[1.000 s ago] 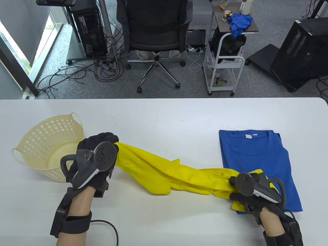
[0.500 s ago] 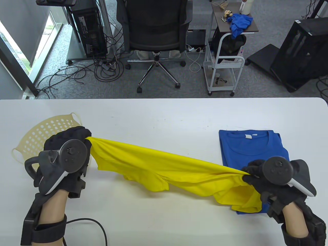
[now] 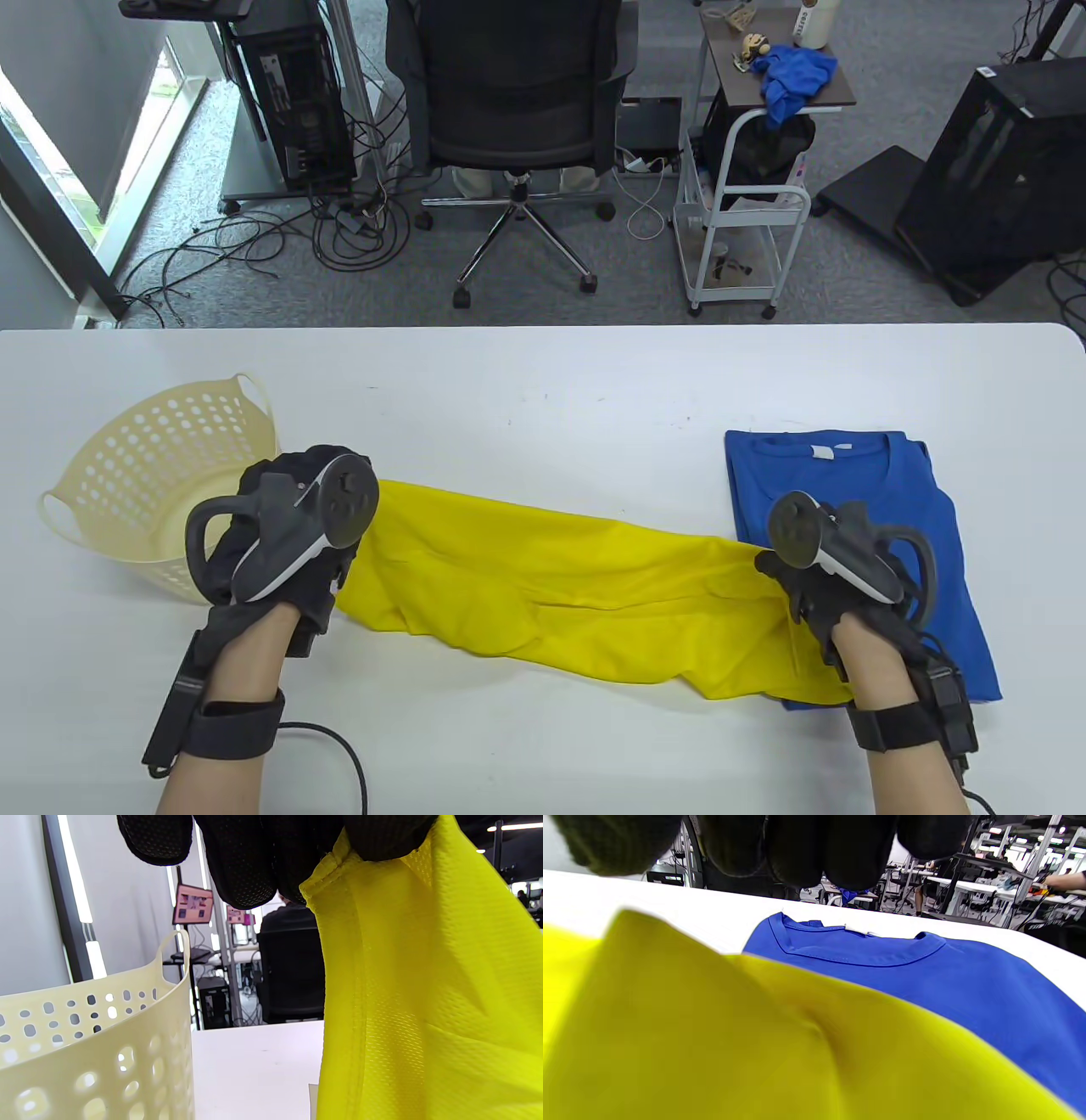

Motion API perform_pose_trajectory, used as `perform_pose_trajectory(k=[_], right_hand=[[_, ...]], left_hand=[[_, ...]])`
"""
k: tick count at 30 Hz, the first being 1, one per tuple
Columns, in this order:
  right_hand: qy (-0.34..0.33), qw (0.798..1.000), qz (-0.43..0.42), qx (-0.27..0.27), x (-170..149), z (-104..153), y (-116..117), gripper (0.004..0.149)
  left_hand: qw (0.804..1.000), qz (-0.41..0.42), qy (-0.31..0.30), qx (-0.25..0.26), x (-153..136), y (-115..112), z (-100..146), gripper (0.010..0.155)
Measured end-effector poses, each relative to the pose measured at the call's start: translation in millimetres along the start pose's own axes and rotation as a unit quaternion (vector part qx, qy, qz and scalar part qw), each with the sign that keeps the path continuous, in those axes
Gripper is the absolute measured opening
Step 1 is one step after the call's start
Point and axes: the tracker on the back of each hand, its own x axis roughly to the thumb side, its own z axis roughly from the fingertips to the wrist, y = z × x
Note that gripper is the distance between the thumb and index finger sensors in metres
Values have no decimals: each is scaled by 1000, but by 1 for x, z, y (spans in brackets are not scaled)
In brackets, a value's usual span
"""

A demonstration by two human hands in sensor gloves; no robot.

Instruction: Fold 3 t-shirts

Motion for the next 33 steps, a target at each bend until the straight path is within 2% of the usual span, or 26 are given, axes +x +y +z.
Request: perform_pose_trajectory(k=[3,6,7,9,10,11,15,18,21,22,23,24,25,26,28,30,31,33], right_hand=[[-4,999,24,37,1,3,11,66],[-16,999,28,43,10,4,26,72],[-21,998,34,40,15,4,31,70],[-10,996,88,28,22,4,36,54],[-7,991,133,2,24,6,34,43],[-10,989,145,-8,24,8,31,39],[-18,997,78,-5,3,16,-6,38],[13,994,107,26,-15,-7,-25,39],[76,987,144,9,-31,-61,-34,39],[106,984,144,-20,-37,-83,-42,39],[149,978,132,-62,-43,-96,-61,39],[159,976,124,-85,-45,-98,-70,39],[186,958,70,-208,-51,-94,-115,39],[200,939,44,-275,-53,-85,-141,39],[206,880,6,-429,-60,-43,-204,39],[177,841,-33,-510,-69,1,-242,40],[162,830,-59,-530,-75,25,-254,39],[133,833,-78,-532,-84,56,-259,39]], left_hand=[[1000,3,6,-3,-5,-4,0,42],[1000,8,9,-7,-8,-9,3,42],[1000,5,10,-10,-9,-11,5,42],[1000,-1,12,-11,-10,-13,8,42],[1000,-4,13,-11,-12,-13,11,42],[1000,-5,14,-12,-13,-13,12,42],[1000,-21,18,-5,-21,0,9,42],[999,-33,27,-1,-21,10,-16,42],[998,-42,49,-9,-15,-1,-64,42],[996,-52,73,-12,-12,-8,-84,42],[992,-73,105,-8,-11,-7,-103,42],[989,-84,125,1,-12,1,-111,42],[986,-59,148,48,-15,24,-118,42],[983,-28,163,85,-17,43,-117,42],[970,32,153,188,-21,89,-101,42],[959,32,139,243,-26,124,-78,42],[957,20,138,253,-30,138,-62,42],[960,5,123,250,-34,145,-42,42]])
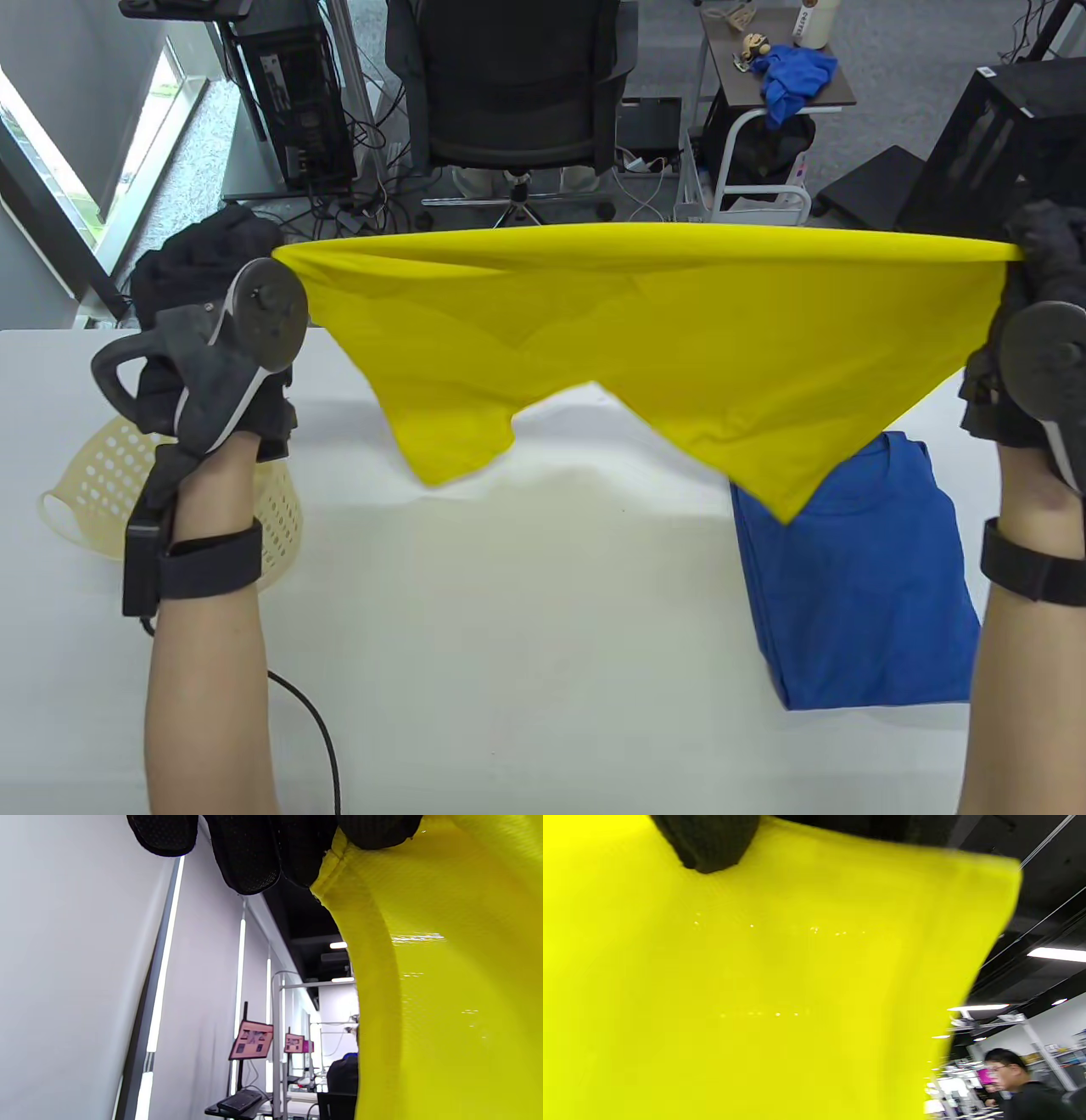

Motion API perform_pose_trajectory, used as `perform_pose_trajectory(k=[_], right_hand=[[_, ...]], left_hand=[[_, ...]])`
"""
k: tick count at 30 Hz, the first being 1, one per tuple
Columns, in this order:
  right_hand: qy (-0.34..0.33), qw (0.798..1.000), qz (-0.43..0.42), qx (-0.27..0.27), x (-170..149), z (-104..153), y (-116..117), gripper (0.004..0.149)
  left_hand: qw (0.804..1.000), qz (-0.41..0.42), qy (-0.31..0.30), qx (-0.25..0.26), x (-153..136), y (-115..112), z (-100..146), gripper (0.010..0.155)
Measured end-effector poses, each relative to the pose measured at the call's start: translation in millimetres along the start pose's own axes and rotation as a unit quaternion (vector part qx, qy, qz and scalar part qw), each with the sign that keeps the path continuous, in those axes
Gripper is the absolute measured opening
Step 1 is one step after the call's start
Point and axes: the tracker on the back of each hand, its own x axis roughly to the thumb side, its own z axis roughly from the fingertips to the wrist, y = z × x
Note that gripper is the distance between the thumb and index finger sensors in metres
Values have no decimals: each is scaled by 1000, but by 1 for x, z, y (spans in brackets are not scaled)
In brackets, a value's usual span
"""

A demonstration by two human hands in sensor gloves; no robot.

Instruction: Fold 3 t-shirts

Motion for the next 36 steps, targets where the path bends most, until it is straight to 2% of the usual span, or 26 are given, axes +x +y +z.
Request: perform_pose_trajectory(k=[2,4,5,7,9,10,11,12,13,14,15,16,17,18,19,22,23,27,28,29,31,33,34,36], right_hand=[[-30,998,9,49,-10,15,-13,39],[-58,984,47,164,-21,40,-12,39],[-69,968,66,233,-26,55,-5,39],[-87,933,98,336,-36,88,13,39],[-98,898,128,410,-44,123,34,39],[-101,888,134,428,-45,132,40,38],[-106,857,151,480,-49,157,56,38],[-109,841,153,507,-50,172,65,38],[-121,797,153,571,-51,193,79,39],[-123,781,155,593,-52,200,83,40],[-132,742,153,639,-53,218,93,45],[-138,740,147,641,-53,221,95,48],[-144,751,138,629,-52,223,96,51],[-148,779,116,598,-51,224,97,53],[-150,789,102,588,-50,224,98,53],[-172,812,46,556,-37,239,113,52],[-182,812,37,553,-32,245,118,52],[-227,787,27,573,-5,283,143,53],[-252,776,36,577,5,298,150,54],[-268,770,45,577,12,309,153,55],[-301,741,60,598,21,325,154,56],[-320,735,79,592,25,326,151,56],[-315,745,81,583,23,319,148,54],[-244,815,50,524,3,284,137,53]], left_hand=[[999,-5,-30,-27,-5,1,22,42],[996,-27,-55,-62,-6,-11,50,42],[993,-44,-75,-82,-5,-22,66,42],[984,-79,-105,-119,-2,-49,97,41],[974,-102,-127,-157,1,-82,129,41],[969,-111,-136,-172,2,-96,141,41],[959,-134,-150,-199,4,-117,157,41],[950,-150,-160,-221,4,-132,168,41],[932,-182,-165,-266,5,-156,182,42],[917,-209,-158,-301,4,-170,189,42],[897,-240,-150,-340,1,-186,198,43],[894,-242,-152,-346,-1,-192,203,43],[900,-232,-152,-337,-3,-199,207,43],[905,-210,-148,-340,-4,-206,211,43],[905,-198,-148,-347,-4,-209,213,44],[895,-169,-156,-383,-1,-228,223,48],[889,-170,-157,-396,-2,-234,226,50],[854,-196,-157,-456,-13,-262,236,67],[854,-197,-144,-460,-19,-262,234,68],[865,-164,-134,-455,-24,-263,233,69],[870,-164,-125,-449,-29,-265,232,67],[871,-161,-118,-449,-32,-266,230,64],[872,-157,-115,-448,-33,-266,230,64],[882,-148,-105,-435,-37,-261,226,61]])
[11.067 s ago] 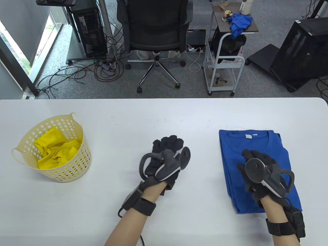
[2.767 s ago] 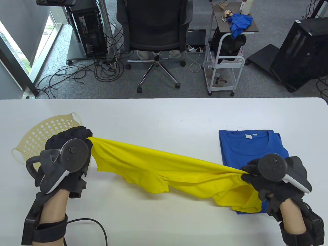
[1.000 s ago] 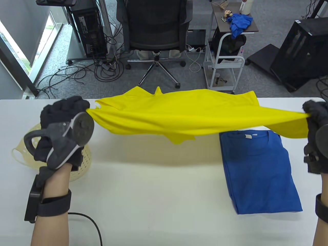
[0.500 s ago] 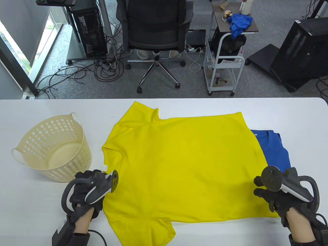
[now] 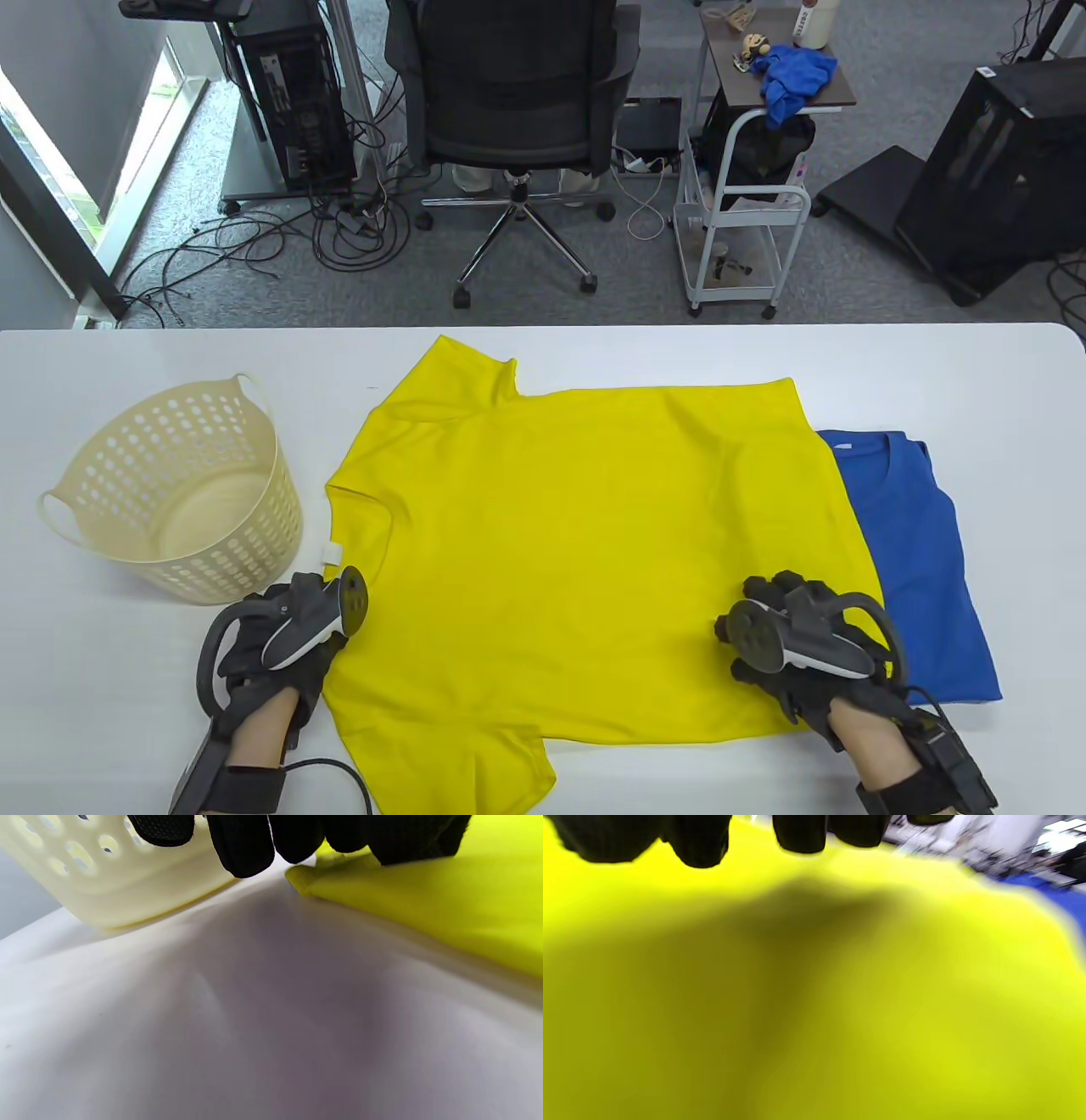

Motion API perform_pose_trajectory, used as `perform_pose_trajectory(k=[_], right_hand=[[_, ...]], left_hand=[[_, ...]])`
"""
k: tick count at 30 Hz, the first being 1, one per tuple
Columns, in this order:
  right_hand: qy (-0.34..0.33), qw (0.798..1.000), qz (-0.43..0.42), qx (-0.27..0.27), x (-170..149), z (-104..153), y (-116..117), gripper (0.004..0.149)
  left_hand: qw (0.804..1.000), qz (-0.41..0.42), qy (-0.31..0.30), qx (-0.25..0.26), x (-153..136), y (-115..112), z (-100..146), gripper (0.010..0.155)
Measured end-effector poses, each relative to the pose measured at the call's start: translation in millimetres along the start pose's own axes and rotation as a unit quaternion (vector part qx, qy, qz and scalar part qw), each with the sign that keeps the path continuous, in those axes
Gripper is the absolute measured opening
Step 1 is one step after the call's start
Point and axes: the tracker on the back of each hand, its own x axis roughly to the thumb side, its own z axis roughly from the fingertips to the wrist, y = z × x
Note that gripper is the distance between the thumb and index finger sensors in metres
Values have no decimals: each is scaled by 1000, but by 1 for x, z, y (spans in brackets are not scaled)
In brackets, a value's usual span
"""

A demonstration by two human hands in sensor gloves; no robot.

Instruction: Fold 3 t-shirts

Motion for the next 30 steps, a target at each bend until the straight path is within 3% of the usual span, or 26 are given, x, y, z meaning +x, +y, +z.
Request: perform_pose_trajectory(k=[3,7,9,12,17,22,26,30], right_hand=[[75,995,-37,-48,-49,11,-11,49],[135,990,-7,49,-98,22,11,46],[134,988,-64,43,-106,24,15,46],[128,987,-78,54,-105,21,21,46],[132,987,-11,89,-94,12,32,52],[133,991,-25,17,-95,16,21,49],[136,987,10,79,-93,11,34,52],[145,985,34,86,-88,5,39,53]], left_hand=[[999,31,1,11,-8,6,5,56],[999,34,3,-6,-12,0,5,52],[999,30,7,-17,-12,-4,3,51],[999,31,12,-21,-13,-6,2,52],[999,32,17,-23,-15,-8,4,53],[998,40,18,-35,-19,-7,2,53],[998,51,14,-43,-22,-8,2,56],[996,48,25,-65,-22,-12,-1,60]])
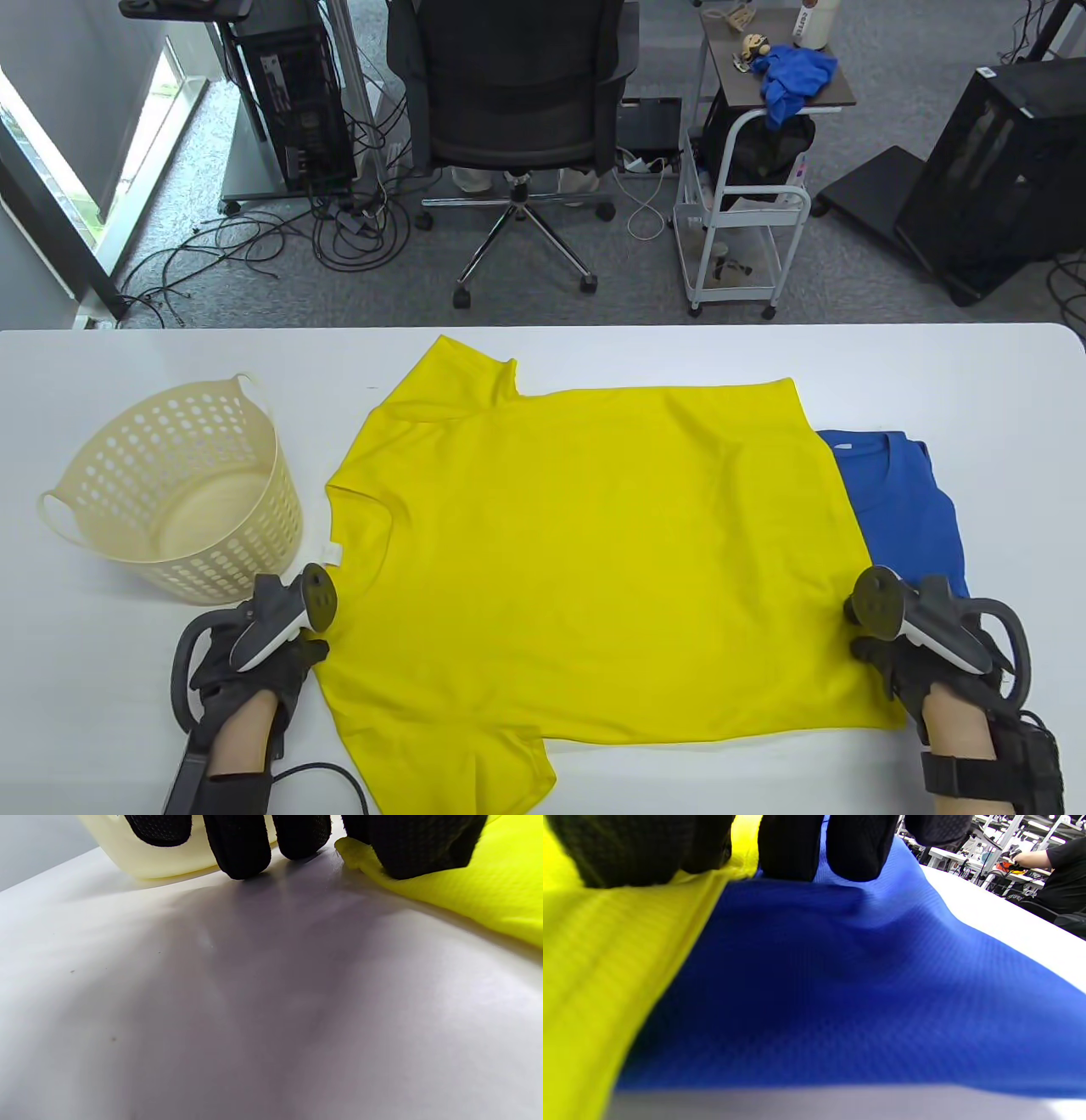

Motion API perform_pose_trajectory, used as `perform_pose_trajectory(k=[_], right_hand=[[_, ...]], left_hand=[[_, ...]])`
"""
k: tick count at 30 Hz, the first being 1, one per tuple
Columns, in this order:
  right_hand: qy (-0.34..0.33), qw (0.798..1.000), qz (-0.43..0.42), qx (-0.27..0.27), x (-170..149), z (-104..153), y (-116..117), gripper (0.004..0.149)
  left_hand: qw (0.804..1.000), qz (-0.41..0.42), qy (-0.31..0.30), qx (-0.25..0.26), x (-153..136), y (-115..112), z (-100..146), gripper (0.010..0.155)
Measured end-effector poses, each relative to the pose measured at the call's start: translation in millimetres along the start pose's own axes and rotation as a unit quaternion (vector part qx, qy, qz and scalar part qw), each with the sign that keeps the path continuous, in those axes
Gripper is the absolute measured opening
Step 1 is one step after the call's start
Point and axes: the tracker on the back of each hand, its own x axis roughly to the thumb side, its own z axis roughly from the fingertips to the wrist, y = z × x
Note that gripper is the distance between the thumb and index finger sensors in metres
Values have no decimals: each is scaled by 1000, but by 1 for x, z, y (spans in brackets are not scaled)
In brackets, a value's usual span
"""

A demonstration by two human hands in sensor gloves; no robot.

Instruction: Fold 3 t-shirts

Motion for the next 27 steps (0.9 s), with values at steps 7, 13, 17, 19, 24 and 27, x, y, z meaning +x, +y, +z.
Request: perform_pose_trajectory(k=[7,13,17,19,24,27], right_hand=[[20,1000,-13,9,-4,-6,4,48],[24,999,35,-10,4,-6,6,40],[18,998,50,-22,8,-3,7,39],[14,998,63,-27,10,-2,6,39],[18,995,45,-84,3,9,-10,39],[18,995,26,-100,-1,14,-16,39]], left_hand=[[1000,21,9,15,-3,-1,-2,49],[999,31,11,29,-4,-1,-1,41],[999,37,11,28,-5,-2,-2,41],[999,38,11,28,-6,-2,-2,41],[999,37,14,30,-7,-2,-2,41],[998,40,8,39,-8,0,-1,41]])
